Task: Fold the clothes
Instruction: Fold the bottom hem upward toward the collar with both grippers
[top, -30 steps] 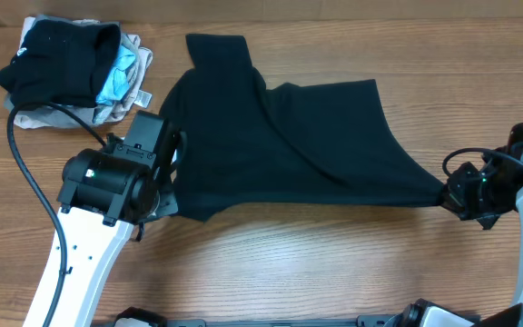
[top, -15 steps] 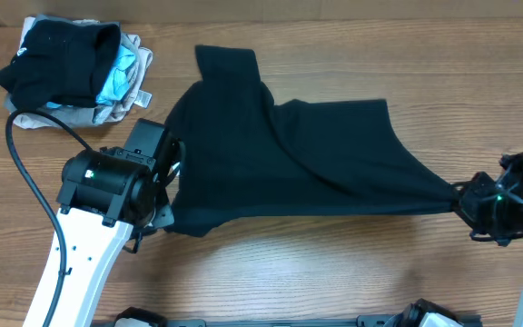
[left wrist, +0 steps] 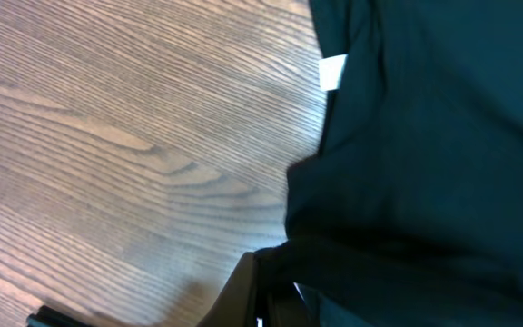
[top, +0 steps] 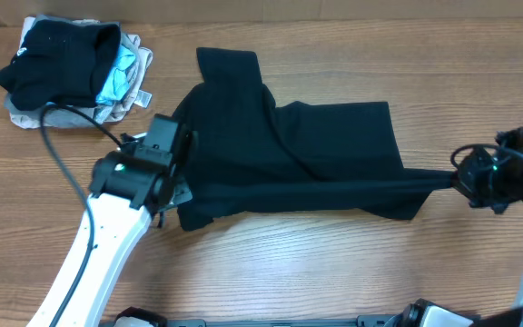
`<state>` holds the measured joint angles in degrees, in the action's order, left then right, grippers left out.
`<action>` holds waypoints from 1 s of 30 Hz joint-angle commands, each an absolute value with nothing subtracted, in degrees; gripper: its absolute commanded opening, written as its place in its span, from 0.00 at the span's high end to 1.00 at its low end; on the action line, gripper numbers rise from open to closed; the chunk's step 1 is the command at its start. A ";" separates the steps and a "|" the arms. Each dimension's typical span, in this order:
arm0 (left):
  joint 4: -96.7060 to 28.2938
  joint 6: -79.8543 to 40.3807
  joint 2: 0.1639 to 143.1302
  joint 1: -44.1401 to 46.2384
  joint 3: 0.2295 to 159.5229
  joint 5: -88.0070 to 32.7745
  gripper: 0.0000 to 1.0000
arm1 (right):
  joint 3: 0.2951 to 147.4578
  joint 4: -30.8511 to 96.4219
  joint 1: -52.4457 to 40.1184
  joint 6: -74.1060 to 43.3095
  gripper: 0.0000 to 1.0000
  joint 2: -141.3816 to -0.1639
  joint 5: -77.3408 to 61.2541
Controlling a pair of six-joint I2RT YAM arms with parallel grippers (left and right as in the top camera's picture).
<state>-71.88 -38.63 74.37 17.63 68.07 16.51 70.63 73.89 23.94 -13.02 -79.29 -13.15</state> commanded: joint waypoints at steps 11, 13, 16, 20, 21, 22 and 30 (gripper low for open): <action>-54.59 -31.09 85.41 9.69 66.37 21.08 0.96 | 72.10 61.43 9.96 -16.53 0.96 -91.96 -11.11; -51.83 -29.61 86.17 9.21 66.37 20.91 0.96 | 72.07 60.05 9.91 -16.56 0.96 -93.03 -10.92; -48.93 -28.67 87.35 9.13 66.37 20.47 0.96 | 72.07 57.93 9.91 -16.53 0.96 -94.67 -10.94; -47.68 -28.40 88.86 9.13 66.37 19.20 0.96 | 72.07 56.18 9.91 -16.51 0.96 -96.44 -10.92; -47.66 -28.38 89.41 9.15 66.37 18.90 0.96 | 72.07 56.01 9.91 -16.51 0.96 -96.99 -10.92; -47.68 -28.23 89.82 9.15 66.37 18.39 0.95 | 72.07 56.01 9.91 -16.51 0.96 -97.36 -10.92; -47.66 -26.02 92.58 9.13 66.37 17.98 0.34 | 72.10 55.51 10.09 -16.27 0.68 -98.24 -10.92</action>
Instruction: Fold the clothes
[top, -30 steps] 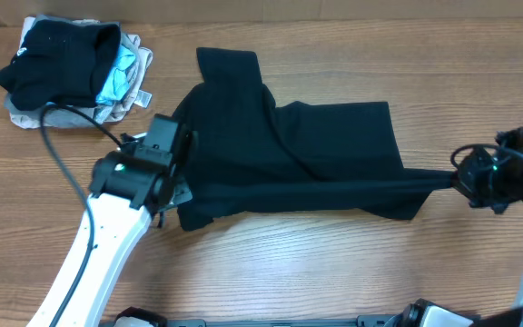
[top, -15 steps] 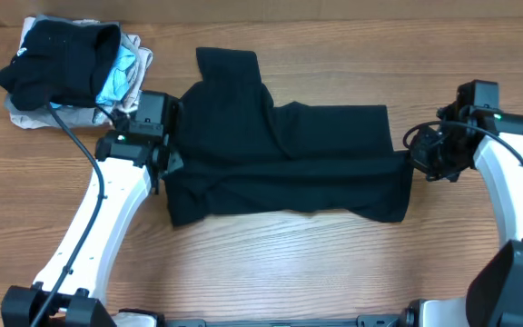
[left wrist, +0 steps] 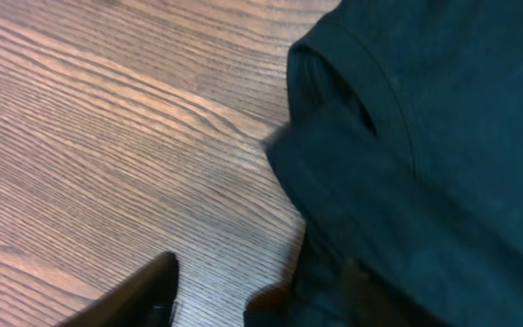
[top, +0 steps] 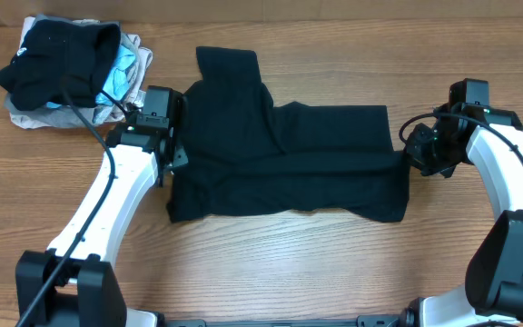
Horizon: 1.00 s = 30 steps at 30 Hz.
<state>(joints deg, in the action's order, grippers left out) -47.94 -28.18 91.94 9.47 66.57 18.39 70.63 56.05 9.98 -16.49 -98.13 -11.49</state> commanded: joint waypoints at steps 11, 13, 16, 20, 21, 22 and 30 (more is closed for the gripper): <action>-61.73 -13.63 92.51 8.91 89.41 10.22 0.14 | 91.53 68.93 10.90 -9.21 0.42 -98.15 -12.25; -63.94 -11.03 92.53 8.91 95.46 5.93 0.08 | 96.77 72.75 10.28 -7.01 0.25 -98.15 -12.27; -64.42 -6.90 93.34 9.02 104.60 0.10 0.05 | 105.45 76.66 8.97 -4.32 0.10 -98.17 -11.90; -64.23 -2.79 99.22 9.02 111.59 -2.17 0.02 | 107.44 73.89 8.62 -4.21 0.09 -98.17 -11.79; -64.23 -1.72 101.45 9.02 113.27 -3.03 0.02 | 107.44 73.21 8.62 -4.19 0.09 -98.32 -11.81; -64.18 -1.19 103.66 9.02 114.80 -3.31 0.02 | 107.44 72.90 8.60 -4.21 0.09 -98.54 -11.88; -55.55 -0.40 125.21 8.91 126.06 -3.20 0.02 | 107.22 74.50 6.04 -2.46 0.09 -100.25 -11.97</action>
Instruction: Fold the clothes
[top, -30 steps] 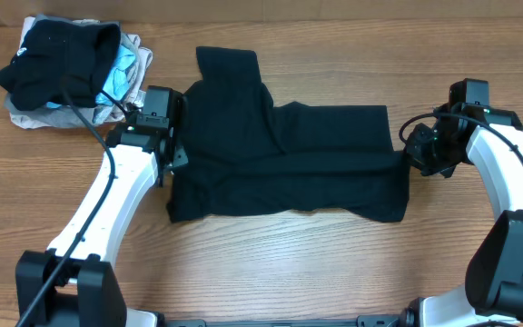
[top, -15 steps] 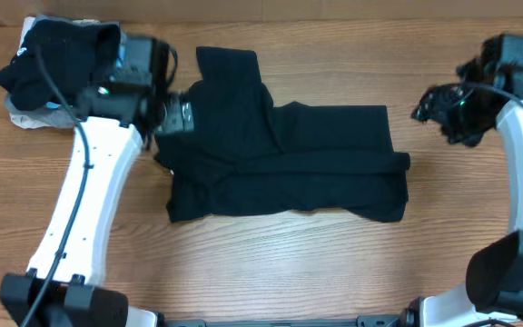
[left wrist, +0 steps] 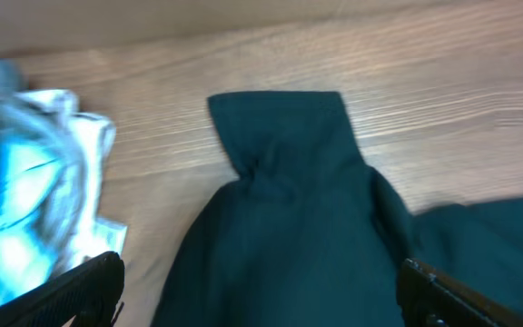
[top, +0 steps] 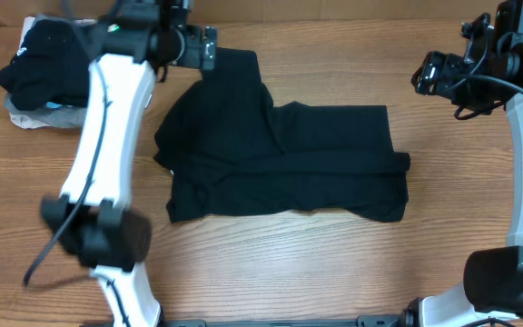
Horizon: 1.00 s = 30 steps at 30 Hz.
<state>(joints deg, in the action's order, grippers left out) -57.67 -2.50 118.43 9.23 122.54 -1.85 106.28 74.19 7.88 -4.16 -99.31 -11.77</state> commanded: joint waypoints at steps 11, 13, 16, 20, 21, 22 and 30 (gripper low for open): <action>-38.98 -2.24 140.92 7.14 128.22 -1.76 0.02 | 107.22 75.05 3.68 -1.83 0.12 -101.73 -12.01; -36.99 -3.73 142.56 6.68 128.22 -1.76 0.02 | 107.22 75.00 3.70 -1.41 0.12 -102.02 -11.99; -33.80 -5.43 145.12 5.93 128.22 -1.43 0.02 | 107.22 74.87 3.70 -1.43 0.12 -102.19 -12.01; -30.89 -6.46 147.59 5.58 128.22 -1.48 0.02 | 107.22 74.37 3.68 -1.43 0.12 -102.19 -11.99; -30.57 -6.46 147.83 5.58 128.22 -1.48 0.02 | 107.22 74.22 3.70 -1.41 0.12 -102.19 -11.99; -30.20 -6.44 148.20 5.61 128.20 -1.48 0.03 | 107.22 74.00 3.68 -1.43 0.12 -102.19 -12.01; -27.79 -6.94 150.04 5.69 128.20 -3.14 0.10 | 107.22 72.07 3.70 -1.43 0.12 -102.19 -12.01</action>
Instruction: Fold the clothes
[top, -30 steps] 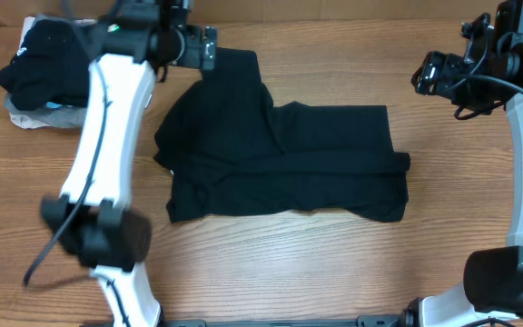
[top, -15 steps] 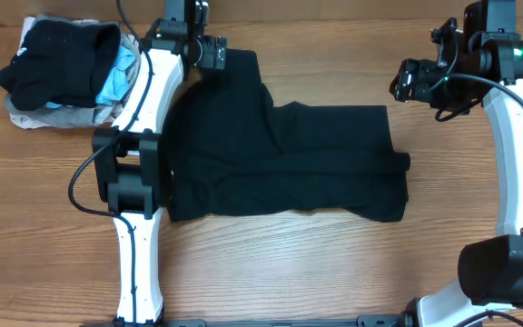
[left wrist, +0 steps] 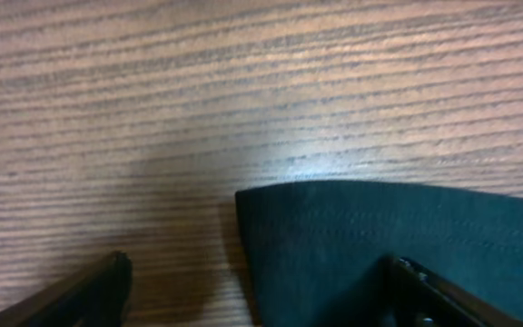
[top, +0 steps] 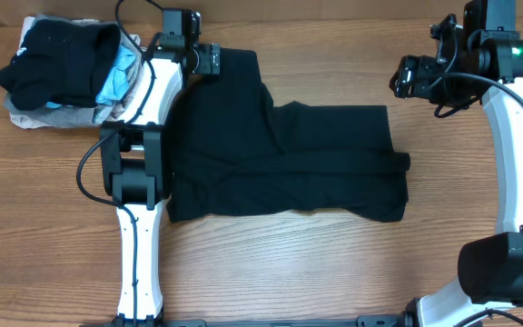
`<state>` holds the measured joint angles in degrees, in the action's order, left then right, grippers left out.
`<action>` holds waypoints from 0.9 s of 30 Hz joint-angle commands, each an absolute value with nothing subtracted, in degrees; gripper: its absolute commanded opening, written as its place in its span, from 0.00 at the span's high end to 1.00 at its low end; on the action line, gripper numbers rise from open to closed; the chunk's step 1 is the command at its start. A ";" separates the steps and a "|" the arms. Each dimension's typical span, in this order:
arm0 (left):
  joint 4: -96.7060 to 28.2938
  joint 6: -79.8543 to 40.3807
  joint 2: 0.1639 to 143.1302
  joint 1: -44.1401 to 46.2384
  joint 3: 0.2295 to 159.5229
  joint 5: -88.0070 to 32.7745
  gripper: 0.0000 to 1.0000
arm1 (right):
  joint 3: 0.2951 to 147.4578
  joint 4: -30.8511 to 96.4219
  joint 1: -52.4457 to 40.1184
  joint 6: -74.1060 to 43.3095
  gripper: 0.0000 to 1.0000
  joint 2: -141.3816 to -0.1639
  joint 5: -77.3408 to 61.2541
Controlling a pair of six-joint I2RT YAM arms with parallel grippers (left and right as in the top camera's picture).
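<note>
A black garment [top: 280, 159] lies partly folded in the middle of the table, one sleeve [top: 230, 68] sticking out toward the far edge. My left gripper [top: 214, 59] is down at that sleeve's far left corner. In the left wrist view it [left wrist: 260, 265] is open, with the sleeve corner [left wrist: 379, 245] lying flat on the wood between the two dark fingers [left wrist: 93, 291]. My right gripper [top: 405, 77] hangs above the table beyond the garment's far right corner, touching nothing; whether it is open or shut does not show.
A pile of other clothes [top: 66, 68], black on top with light blue and white beneath, sits at the far left corner just left of my left arm. Bare wooden tabletop [top: 289, 263] surrounds the garment.
My left gripper was higher over the far sleeve; now it sits low at the sleeve's corner, fingers either side of it. The right gripper has shifted slightly left. The garment lies unchanged.
First both grippers held the garment's near edge stretched between them, the right one pulling it far right. Then the garment lay folded over with the grippers at its sides. Then both had let go and were up at the far side; now the left is at the sleeve.
</note>
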<state>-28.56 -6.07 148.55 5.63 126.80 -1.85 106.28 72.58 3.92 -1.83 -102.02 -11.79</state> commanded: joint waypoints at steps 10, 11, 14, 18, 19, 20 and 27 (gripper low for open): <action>-26.74 -7.97 150.65 5.74 127.98 -3.29 0.27 | 107.22 72.10 3.68 -1.45 0.12 -102.19 -12.03; -26.74 -7.97 150.65 5.76 127.98 -3.36 0.28 | 107.22 72.10 3.68 -1.45 0.12 -102.19 -12.05; -26.33 -8.03 150.65 5.76 127.96 -3.55 0.34 | 107.22 72.16 3.68 -1.48 0.13 -102.19 -12.03; -24.58 -9.56 150.67 5.80 127.59 -3.57 0.40 | 107.22 72.05 3.68 -1.50 0.13 -102.19 -12.05; -24.36 -10.02 150.67 5.80 127.57 -3.66 0.39 | 107.22 72.05 3.68 -1.50 0.13 -102.19 -12.05; -24.03 -10.61 150.67 5.80 127.44 -3.66 0.40 | 107.22 72.05 3.68 -1.50 0.13 -102.19 -12.05; -20.80 -12.51 150.67 6.13 125.54 -4.14 0.42 | 107.22 72.10 3.68 -1.50 0.13 -102.19 -12.05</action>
